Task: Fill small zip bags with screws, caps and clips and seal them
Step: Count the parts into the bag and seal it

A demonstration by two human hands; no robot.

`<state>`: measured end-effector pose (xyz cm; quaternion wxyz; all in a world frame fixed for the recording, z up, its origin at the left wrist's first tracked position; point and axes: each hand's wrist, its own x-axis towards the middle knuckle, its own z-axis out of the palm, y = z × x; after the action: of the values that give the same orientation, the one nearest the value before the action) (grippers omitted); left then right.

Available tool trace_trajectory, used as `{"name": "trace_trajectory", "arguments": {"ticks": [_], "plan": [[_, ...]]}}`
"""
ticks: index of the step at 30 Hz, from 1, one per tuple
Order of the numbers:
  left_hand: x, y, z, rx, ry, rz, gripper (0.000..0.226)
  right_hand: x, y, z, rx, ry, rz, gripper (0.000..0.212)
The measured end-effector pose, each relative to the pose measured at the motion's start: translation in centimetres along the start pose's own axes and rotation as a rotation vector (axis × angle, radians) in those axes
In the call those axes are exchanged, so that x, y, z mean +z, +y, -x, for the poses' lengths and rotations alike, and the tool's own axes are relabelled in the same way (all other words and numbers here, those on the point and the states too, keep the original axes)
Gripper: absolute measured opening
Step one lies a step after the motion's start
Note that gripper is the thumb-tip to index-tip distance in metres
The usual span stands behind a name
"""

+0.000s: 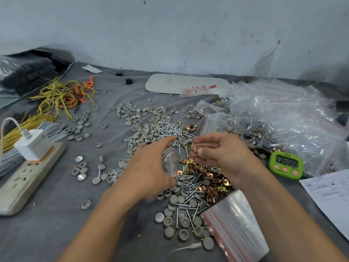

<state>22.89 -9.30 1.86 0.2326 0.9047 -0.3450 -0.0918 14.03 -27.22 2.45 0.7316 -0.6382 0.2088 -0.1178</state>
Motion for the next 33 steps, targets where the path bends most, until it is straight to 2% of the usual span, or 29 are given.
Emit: {"name": "trace_trajectory", "arguments": {"ticks": [2, 6, 9, 14, 22, 27, 30, 33], "plan": [[-0.2, 0.0, 0.1, 0.058, 0.044, 0.043, 0.103, 0.3, 0.1, 0.1, 0.008, -0.042, -0.01, 0.025], [0.0, 0.3, 0.3, 0.151, 0.239, 0.325, 0.061, 0.9, 0.2, 0.1, -0.012, -0.079, 0.039, 0.023], [0.3, 0.6, 0.1, 0.143, 0.301, 0.393, 0.036, 1.5, 0.5, 0.2, -0.043, -0.099, 0.068, 0.027], [-0.4, 0.1, -0.1, 0.105, 0.335, 0.512, 0.034, 1.6, 0.3, 0.4, 0.023, -0.249, -0.135, 0.032], [-0.6, 0.2, 0.1, 0.108, 0.335, 0.55, 0.018, 1.7, -0.1, 0.7, 0.019, -0.21, -0.046, 0.028], [-0.6, 0.4, 0.2, 0.092, 0.215, 0.57, 0.023, 1.5, -0.7, 1.4, -0.086, -0.172, 0.287, 0.028], [-0.1, 0.7, 0.2, 0.089, 0.237, 0.504, 0.03, 2.1, -0.4, 1.7, -0.205, -0.013, 0.565, 0.026], [0.1, 0.9, 0.2, 0.079, 0.302, 0.432, 0.03, 3.2, -0.2, 2.1, -0.347, 0.136, 0.643, 0.027]]}}
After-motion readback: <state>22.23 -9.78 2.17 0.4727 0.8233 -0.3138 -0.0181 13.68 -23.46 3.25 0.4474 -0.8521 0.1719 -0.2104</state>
